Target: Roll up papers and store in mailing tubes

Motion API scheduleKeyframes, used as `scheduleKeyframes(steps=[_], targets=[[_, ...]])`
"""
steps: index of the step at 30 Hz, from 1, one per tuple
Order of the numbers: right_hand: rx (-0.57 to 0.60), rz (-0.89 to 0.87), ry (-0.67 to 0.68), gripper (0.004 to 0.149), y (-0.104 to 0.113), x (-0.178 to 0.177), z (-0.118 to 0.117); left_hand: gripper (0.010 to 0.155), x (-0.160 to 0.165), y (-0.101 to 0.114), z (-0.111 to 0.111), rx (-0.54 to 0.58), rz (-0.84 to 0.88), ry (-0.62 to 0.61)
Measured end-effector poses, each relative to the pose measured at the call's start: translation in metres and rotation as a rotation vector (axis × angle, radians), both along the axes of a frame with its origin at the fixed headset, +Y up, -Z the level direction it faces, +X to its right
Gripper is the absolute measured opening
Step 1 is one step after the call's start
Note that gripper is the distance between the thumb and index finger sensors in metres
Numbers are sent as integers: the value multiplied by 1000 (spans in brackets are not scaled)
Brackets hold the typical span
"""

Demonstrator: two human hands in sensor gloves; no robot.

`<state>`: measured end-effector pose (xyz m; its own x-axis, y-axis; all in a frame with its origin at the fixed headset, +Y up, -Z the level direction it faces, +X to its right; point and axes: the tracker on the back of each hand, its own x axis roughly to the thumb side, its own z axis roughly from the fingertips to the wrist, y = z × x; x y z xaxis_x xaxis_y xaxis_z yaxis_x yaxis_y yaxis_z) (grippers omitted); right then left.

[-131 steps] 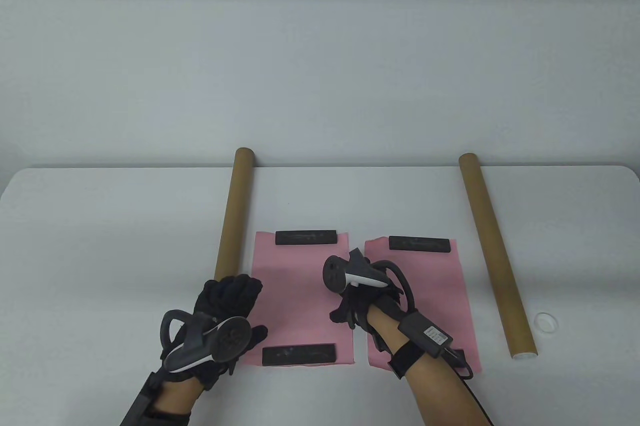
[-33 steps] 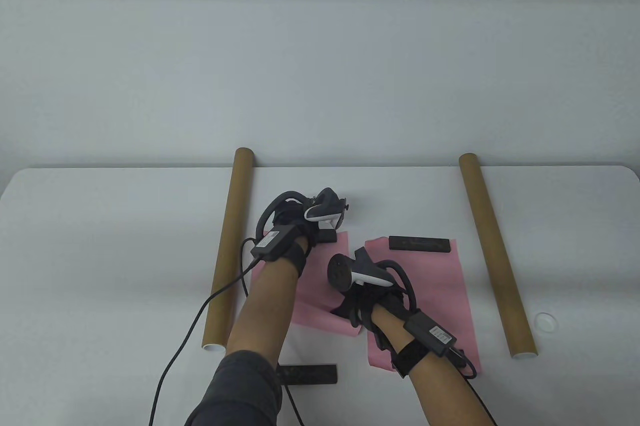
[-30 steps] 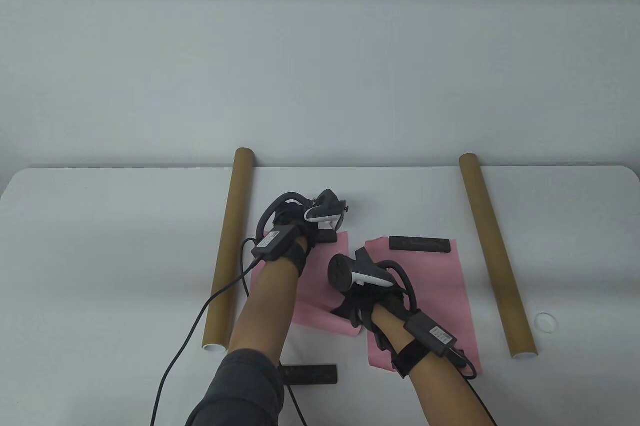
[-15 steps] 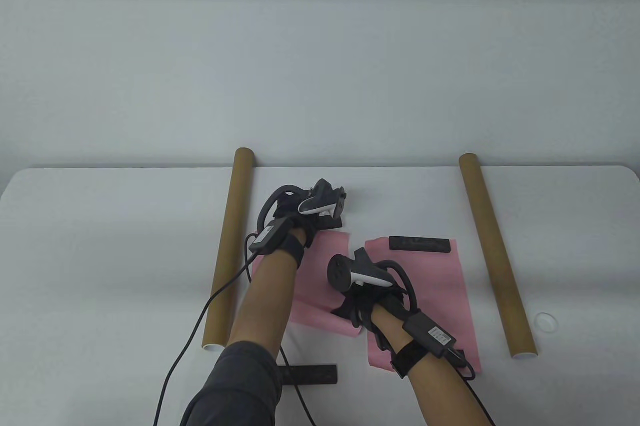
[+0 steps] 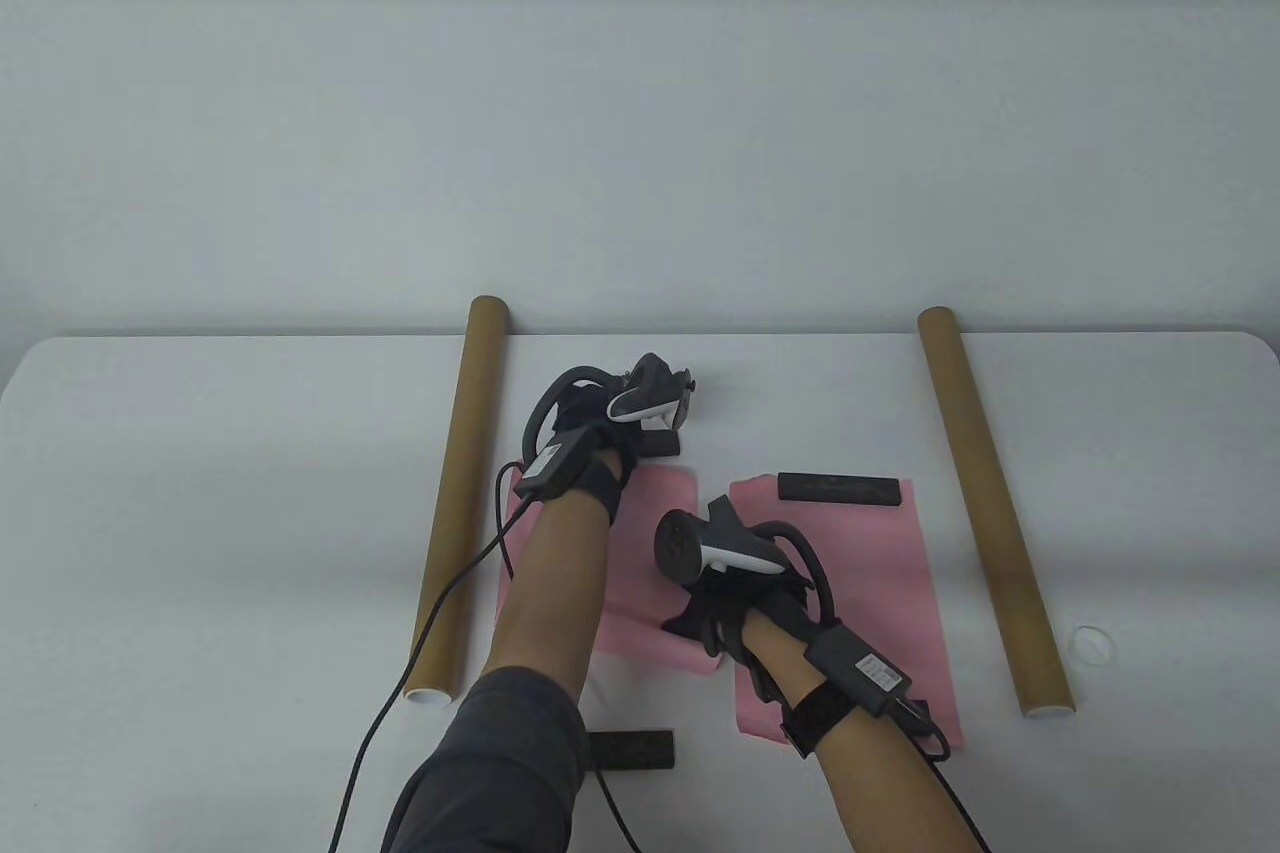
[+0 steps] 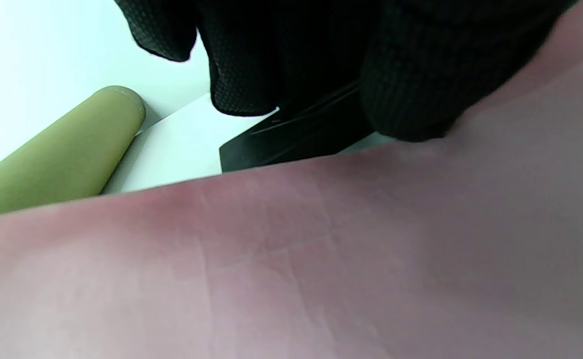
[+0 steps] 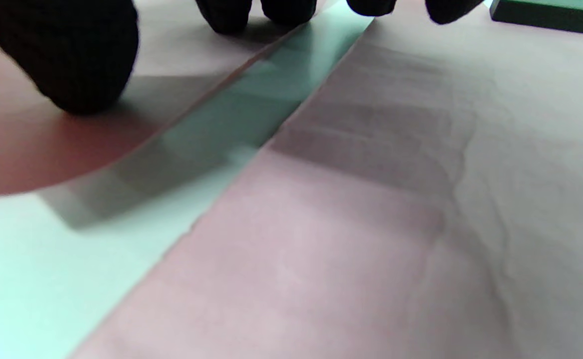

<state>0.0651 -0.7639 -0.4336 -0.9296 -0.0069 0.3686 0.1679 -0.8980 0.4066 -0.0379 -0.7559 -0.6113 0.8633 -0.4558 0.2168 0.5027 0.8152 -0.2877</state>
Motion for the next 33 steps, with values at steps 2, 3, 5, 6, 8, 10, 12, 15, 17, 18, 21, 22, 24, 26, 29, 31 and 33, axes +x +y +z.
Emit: scheduleKeyframes(steps=[2, 3, 5, 6, 8, 10, 12, 15, 17, 18, 21, 22, 24, 26, 29, 31, 33], targets=[[0, 2, 0, 86, 0, 0, 0, 67, -2, 0, 0, 16, 8, -6], [0, 1, -1, 86, 0, 0, 0, 68, -4, 1, 2, 31, 23, 2], [-3, -3, -4, 86, 0, 0, 0, 70, -6, 8, 7, 51, 58, -8], [-5, -6, -6, 86, -1, 1, 0, 71, -6, 15, 11, 51, 77, -21], [-5, -8, -8, 86, -1, 1, 0, 71, -5, 34, 24, 85, 112, -54], [-5, -10, -8, 86, -1, 0, 0, 71, -5, 58, 43, 114, 135, -113], [-4, -7, -7, 86, 0, 0, 0, 71, -4, 77, 63, 134, 150, -167], [-2, -5, -8, 86, 0, 0, 0, 68, -4, 105, 106, 177, 145, -256], [-1, -6, -9, 86, -1, 0, 0, 65, -6, 112, 131, 154, 140, -300], [0, -7, -10, 86, -1, 1, 0, 64, -8, 114, 145, 148, 139, -319], [5, 0, -7, 86, -1, 1, 1, 60, -12, 112, 182, 93, 120, -371], [7, 1, -7, 86, -1, 1, 1, 58, -14, 107, 196, 47, 113, -403], [11, -1, -5, 87, -1, 1, 1, 60, -15, 92, 216, -50, 86, -460], [11, -5, -4, 87, 0, 2, 1, 68, -17, 72, 225, -115, 29, -495], [12, -3, 7, 88, 0, 3, 1, 86, -23, 40, 222, -163, -112, -476], [13, -8, 11, 88, 0, 5, 2, 92, -29, 26, 213, -227, -126, -443], [11, -17, 12, 89, 0, 7, 2, 93, -34, 17, 206, -303, -87, -394]])
